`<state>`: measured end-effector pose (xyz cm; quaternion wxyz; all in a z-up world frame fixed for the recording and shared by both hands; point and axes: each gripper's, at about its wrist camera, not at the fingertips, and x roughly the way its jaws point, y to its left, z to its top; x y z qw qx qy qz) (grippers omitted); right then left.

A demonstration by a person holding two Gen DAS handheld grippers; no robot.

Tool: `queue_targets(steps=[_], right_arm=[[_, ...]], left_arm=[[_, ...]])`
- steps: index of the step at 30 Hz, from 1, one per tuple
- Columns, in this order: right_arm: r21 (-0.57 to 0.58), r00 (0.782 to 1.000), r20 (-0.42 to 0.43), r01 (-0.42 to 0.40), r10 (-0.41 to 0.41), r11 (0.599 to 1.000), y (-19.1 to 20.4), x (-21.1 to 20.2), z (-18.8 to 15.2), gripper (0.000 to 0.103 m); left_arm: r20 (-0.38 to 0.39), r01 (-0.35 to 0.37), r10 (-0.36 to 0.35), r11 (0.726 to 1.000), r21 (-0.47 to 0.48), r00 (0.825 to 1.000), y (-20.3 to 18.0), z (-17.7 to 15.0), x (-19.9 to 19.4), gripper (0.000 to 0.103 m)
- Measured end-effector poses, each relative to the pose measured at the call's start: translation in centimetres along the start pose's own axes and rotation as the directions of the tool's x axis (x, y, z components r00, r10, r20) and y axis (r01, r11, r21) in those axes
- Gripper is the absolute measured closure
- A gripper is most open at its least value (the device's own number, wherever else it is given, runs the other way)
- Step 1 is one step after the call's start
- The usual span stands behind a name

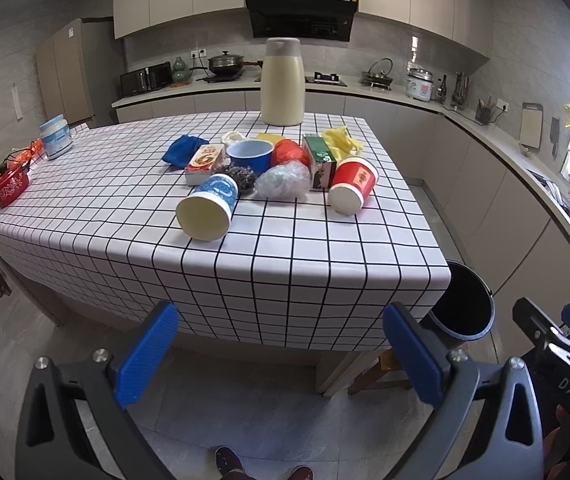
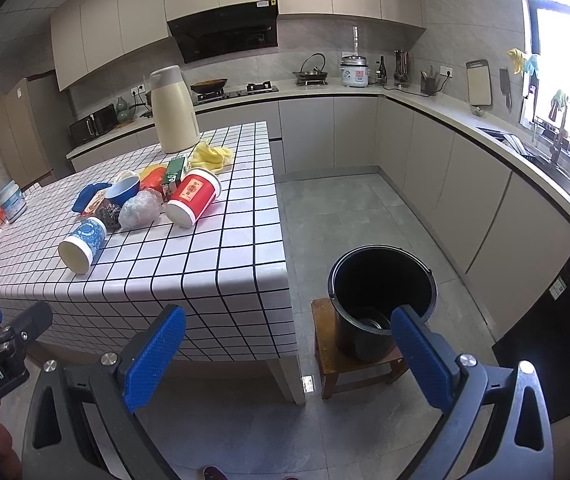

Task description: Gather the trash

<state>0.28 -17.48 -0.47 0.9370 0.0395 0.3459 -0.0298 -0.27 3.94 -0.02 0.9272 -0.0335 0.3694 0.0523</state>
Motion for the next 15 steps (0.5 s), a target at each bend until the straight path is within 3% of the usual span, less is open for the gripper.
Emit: queue_targets(steps=[15], right_arm=[[0.011, 0.999, -0.007, -0.042, 0.042, 0.999, 2.7, 3.0, 1.8, 0.000]], left_arm=[[-0.022, -0.040, 0.040, 0.999, -0.025, 0.999, 3.9, 2.4, 3.6, 0.000]])
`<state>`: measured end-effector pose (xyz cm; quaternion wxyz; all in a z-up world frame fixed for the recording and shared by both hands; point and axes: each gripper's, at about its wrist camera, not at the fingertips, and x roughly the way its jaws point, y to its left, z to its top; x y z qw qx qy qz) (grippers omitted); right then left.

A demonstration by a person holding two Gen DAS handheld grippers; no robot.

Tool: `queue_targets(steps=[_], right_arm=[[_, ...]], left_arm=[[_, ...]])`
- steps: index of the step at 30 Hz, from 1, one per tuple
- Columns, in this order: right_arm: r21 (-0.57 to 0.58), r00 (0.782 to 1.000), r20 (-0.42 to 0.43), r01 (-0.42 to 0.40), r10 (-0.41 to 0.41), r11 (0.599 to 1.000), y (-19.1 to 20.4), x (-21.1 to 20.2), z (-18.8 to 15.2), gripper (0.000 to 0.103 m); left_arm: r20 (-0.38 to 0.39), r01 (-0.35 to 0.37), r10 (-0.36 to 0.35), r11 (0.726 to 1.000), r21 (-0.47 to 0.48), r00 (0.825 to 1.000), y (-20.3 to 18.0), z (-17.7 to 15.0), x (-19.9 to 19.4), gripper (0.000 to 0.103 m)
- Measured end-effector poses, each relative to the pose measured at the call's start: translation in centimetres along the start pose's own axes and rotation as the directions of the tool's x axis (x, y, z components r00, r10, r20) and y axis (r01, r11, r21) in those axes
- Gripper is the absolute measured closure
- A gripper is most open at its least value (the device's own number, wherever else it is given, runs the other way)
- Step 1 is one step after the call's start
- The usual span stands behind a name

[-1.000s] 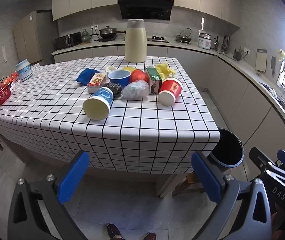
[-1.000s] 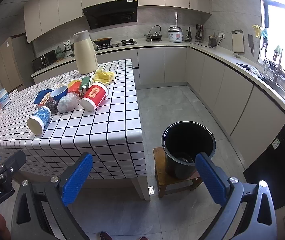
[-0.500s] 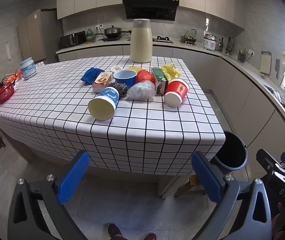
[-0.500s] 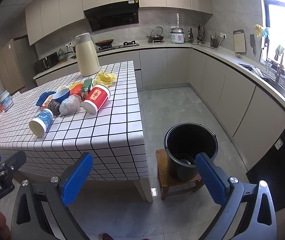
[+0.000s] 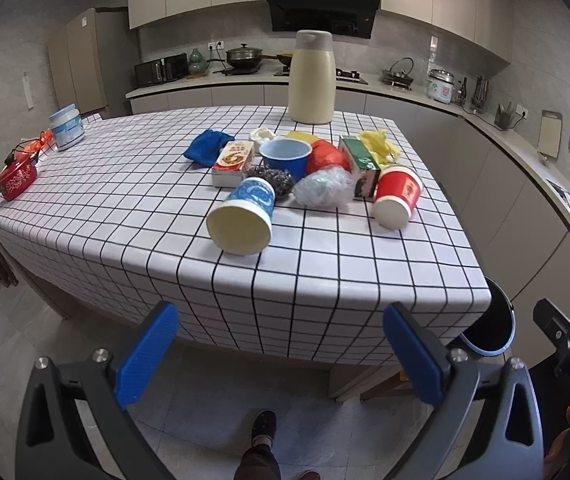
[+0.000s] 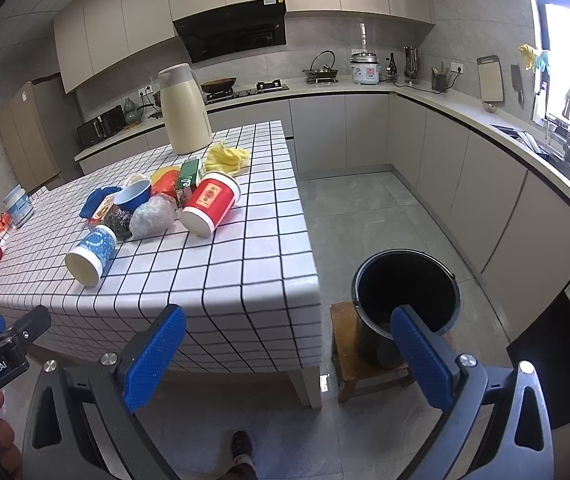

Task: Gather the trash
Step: 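Grasp the blue-patterned cup with the left tool while the right tool grasps the red cup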

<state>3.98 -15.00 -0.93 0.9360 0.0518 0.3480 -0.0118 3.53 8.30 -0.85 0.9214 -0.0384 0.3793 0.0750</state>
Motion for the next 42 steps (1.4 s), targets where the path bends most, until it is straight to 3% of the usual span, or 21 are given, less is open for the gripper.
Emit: queue_targets(steps=[11, 22, 26, 30, 35, 42], right_arm=[[0.023, 0.999, -0.047, 0.022, -0.021, 0.999, 4.0, 6.7, 3.8, 0.000], [0.022, 0.994, -0.110, 0.024, -0.022, 0.999, 8.0, 14.2, 7.1, 0.000], [0.026, 0.992, -0.126, 0.021, -0.017, 0.999, 9.2, 16.3, 8.1, 0.000], [0.037, 0.990, -0.141, 0.027, -0.021, 0.999, 9.9, 18.3, 8.9, 0.000], [0.057, 0.985, -0.171, 0.036, -0.026, 0.998, 10.0, 20.8, 9.6, 0.000], [0.092, 0.981, -0.196, 0.018, 0.001, 0.996, 10.1, 23.1, 9.9, 0.000]], left_arm=[[-0.059, 0.026, -0.025, 0.999, 0.022, 0.998, 2.5, 4.6, 7.5, 0.000], [-0.120, 0.070, -0.062, 0.996, 0.064, 0.991, 3.7, 7.2, 14.1, 0.001], [-0.165, 0.111, -0.096, 0.990, 0.085, 0.982, 3.5, 7.3, 15.8, 0.010], [-0.207, 0.167, -0.143, 0.980, 0.107, 0.968, 3.4, 7.0, 16.8, 0.029], [-0.205, 0.226, -0.204, 0.970, 0.087, 0.957, 3.9, 7.3, 17.1, 0.032], [-0.185, 0.250, -0.232, 0.965, 0.079, 0.955, 4.5, 8.2, 17.1, 0.043]])
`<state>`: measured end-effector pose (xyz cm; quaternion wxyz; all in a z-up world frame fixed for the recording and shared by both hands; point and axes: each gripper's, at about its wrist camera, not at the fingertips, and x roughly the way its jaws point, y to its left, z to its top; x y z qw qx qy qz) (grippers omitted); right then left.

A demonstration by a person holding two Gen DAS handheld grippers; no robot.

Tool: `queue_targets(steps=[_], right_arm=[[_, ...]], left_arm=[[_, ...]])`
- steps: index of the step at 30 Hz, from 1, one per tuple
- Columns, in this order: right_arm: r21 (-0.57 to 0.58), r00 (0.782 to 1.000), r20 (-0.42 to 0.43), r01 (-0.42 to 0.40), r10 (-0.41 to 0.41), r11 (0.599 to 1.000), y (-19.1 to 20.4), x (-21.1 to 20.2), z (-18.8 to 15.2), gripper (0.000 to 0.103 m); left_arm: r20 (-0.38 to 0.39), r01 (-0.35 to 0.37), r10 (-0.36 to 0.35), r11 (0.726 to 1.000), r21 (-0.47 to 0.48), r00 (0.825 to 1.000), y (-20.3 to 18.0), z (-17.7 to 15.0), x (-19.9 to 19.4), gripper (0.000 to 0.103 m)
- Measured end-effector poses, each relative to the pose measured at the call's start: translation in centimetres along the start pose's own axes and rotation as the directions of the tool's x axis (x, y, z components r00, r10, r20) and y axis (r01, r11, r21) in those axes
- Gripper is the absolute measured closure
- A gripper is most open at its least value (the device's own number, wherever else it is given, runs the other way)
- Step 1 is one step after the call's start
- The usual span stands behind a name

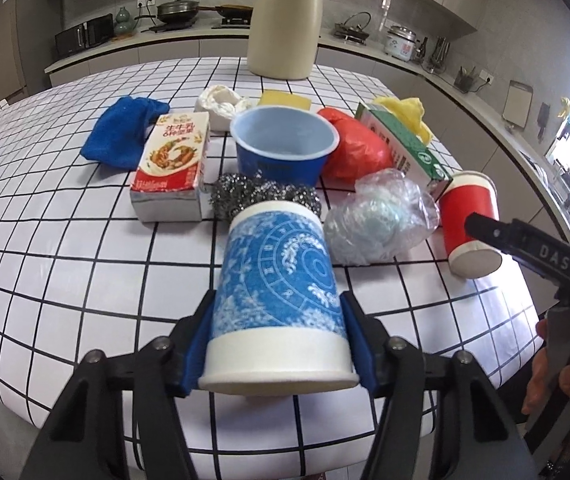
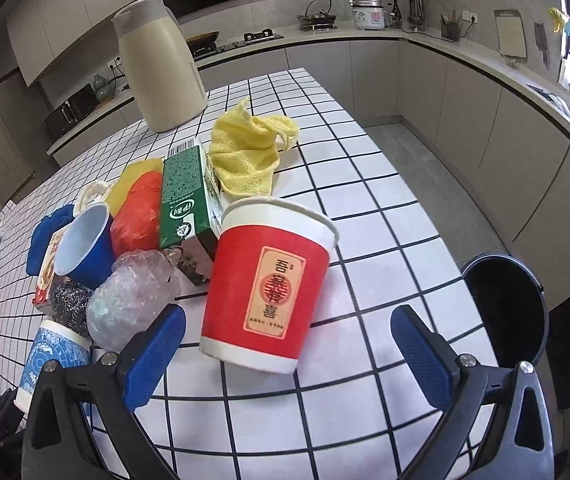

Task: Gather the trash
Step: 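Grasp the blue-patterned cup with the left tool while the right tool grasps the red cup, then carry both cups over the black bin and open both tools to drop them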

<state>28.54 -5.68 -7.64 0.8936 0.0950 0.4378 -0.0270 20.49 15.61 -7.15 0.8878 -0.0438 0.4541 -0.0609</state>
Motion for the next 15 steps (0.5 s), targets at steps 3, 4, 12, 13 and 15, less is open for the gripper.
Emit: queue_targets(steps=[3, 4, 12, 13, 15], right_arm=[[0.001, 1.000, 0.001, -0.001, 0.001, 1.000, 0.1, 0.5, 0.1, 0.000], [0.004, 1.000, 0.001, -0.005, 0.005, 1.000, 0.1, 0.6, 0.1, 0.000], [0.019, 0.998, -0.030, -0.048, 0.048, 0.999, 0.1, 2.1, 0.6, 0.024], [0.019, 0.998, -0.038, -0.059, 0.059, 0.998, 0.2, 2.4, 0.6, 0.035], [0.025, 0.996, -0.045, -0.077, 0.078, 0.997, 0.2, 2.6, 0.5, 0.041]], left_arm=[[0.008, 0.007, -0.007, 1.000, 0.001, 1.000, 0.0, 0.4, -0.1, 0.044], [0.011, 0.008, -0.008, 1.000, 0.001, 1.000, 0.1, 0.6, -0.2, 0.044], [0.038, 0.011, -0.011, 1.000, 0.010, 0.999, 0.3, 1.6, -0.3, 0.045], [0.041, 0.012, -0.013, 1.000, 0.012, 0.999, 0.2, 1.7, -0.3, 0.045], [0.048, 0.016, -0.016, 1.000, 0.015, 0.999, 0.2, 2.0, -0.3, 0.045]])
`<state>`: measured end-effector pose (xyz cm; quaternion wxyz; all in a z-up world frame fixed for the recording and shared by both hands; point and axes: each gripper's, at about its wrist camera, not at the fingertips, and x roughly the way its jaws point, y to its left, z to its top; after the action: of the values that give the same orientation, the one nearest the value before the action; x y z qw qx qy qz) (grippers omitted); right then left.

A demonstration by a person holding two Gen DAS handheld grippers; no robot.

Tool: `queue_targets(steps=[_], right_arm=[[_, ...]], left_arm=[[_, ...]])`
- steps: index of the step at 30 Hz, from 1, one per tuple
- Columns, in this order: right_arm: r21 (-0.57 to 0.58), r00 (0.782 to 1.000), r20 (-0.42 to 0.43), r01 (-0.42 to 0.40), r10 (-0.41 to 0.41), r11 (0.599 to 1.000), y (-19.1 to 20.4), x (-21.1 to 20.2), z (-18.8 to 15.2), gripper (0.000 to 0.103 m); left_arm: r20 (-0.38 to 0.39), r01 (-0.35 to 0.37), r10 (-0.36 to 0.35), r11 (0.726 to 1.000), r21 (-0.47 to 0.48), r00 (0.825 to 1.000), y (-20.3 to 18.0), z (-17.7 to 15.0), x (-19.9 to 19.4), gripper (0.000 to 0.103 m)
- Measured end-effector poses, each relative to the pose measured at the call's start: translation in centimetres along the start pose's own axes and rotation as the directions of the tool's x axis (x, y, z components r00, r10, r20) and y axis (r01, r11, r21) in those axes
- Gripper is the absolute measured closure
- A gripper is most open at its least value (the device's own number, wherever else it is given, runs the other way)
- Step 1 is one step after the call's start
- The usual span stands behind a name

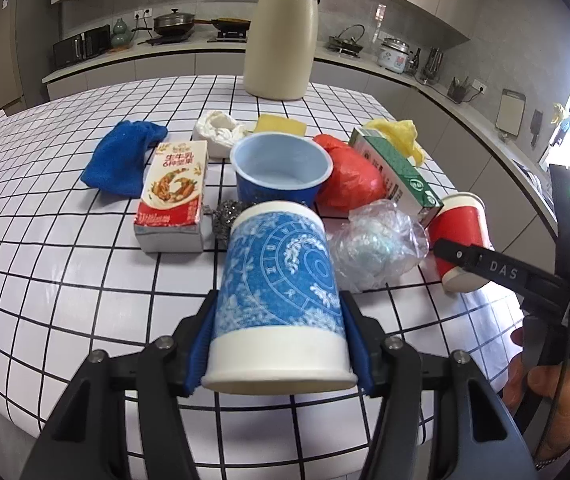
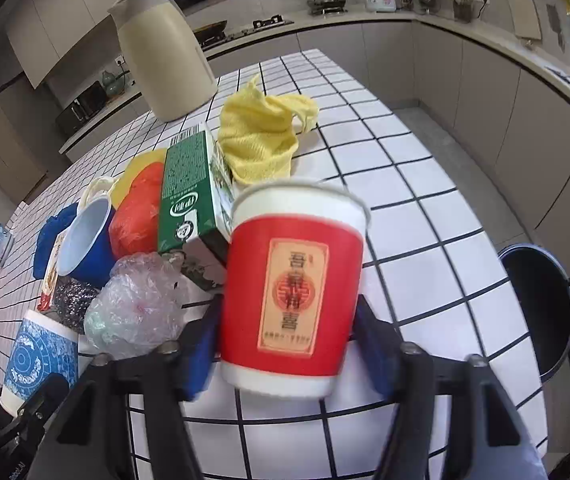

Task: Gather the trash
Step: 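Carry both cups over the black bin and open both tools to drop them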

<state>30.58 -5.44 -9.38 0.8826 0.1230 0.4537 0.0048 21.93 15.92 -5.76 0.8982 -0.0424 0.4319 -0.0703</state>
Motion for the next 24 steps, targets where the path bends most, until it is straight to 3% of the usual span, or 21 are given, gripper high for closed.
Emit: queue_targets(steps=[14, 24], right_arm=[[0.004, 0.995, 0.098, 0.025, -0.025, 1.000, -1.1, -4.0, 0.4, 0.042], [0.085, 0.983, 0.156, 0.083, -0.096, 0.993, -5.9, -7.5, 0.6, 0.042]], left_arm=[[0.072, 0.117, -0.120, 0.992, 0.047, 0.990, -1.6, 2.0, -1.2, 0.045], [0.039, 0.229, -0.234, 0.966, 0.118, 0.971, -7.7, 3.1, 0.4, 0.045]])
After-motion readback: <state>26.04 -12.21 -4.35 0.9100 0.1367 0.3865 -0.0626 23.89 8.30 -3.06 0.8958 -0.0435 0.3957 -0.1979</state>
